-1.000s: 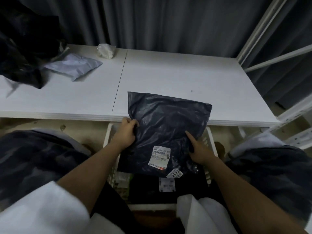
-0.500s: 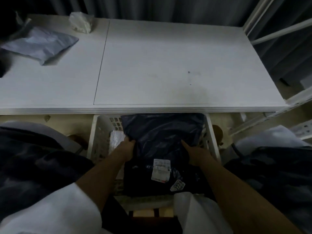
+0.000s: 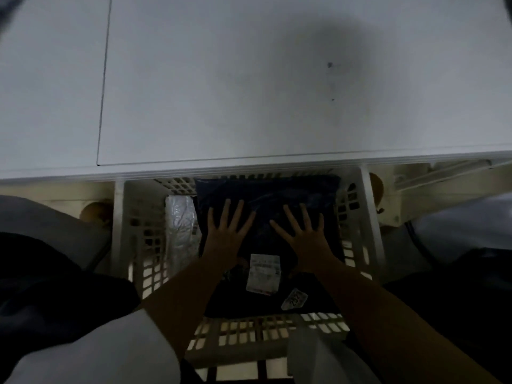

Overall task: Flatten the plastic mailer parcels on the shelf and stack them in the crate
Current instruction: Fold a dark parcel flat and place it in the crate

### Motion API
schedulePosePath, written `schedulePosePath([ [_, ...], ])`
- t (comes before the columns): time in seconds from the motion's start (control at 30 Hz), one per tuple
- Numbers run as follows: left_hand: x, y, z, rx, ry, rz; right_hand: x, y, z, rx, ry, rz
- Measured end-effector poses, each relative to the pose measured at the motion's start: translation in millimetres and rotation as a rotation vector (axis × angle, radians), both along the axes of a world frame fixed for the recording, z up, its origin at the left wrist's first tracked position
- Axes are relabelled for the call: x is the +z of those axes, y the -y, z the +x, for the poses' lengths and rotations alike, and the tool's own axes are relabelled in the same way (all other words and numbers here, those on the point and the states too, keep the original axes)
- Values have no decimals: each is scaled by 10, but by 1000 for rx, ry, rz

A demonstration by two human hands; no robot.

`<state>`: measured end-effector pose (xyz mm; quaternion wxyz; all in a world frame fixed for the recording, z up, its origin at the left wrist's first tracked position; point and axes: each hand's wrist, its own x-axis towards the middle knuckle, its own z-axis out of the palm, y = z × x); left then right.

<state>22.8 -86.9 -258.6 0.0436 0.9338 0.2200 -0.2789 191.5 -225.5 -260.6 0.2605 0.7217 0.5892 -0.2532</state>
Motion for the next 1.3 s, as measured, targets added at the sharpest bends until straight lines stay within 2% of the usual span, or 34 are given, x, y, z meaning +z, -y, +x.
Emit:
schedulePosePath([
  [0.13,-279,81,66,22,-90,-67,-206,35,36,-81,3,-8],
  [0.23,-386,82,80,56,-145,-63,-406,74,85,-32,-56,27],
  [0.37,-482,59,95,87,-213,-75,-513,78,86,-91,-56,-3],
  [0.57,-428,40,198,80,-356,-117,-442,-11,103,-32,-76,-147],
  [0.7,-277,-48,208,74,-351,-163,-264,-97,137,30,-69,-203],
  [0.77,-149,-87,204,68,-306,-179,-89,-158,165,39,-96,-186],
  [0.9,229,-144,217,26,-99,-140,343,-326,138,21,-130,-33],
  [1.03,763,-267,237,52,-39,-158,898,-642,-36,52,-133,-9],
  [1.17,1336,-417,123,69,-7,-45,1467,-931,-304,76,-93,95],
  [1.3,1935,-578,-154,169,87,65,2089,-1174,-679,105,-25,248],
])
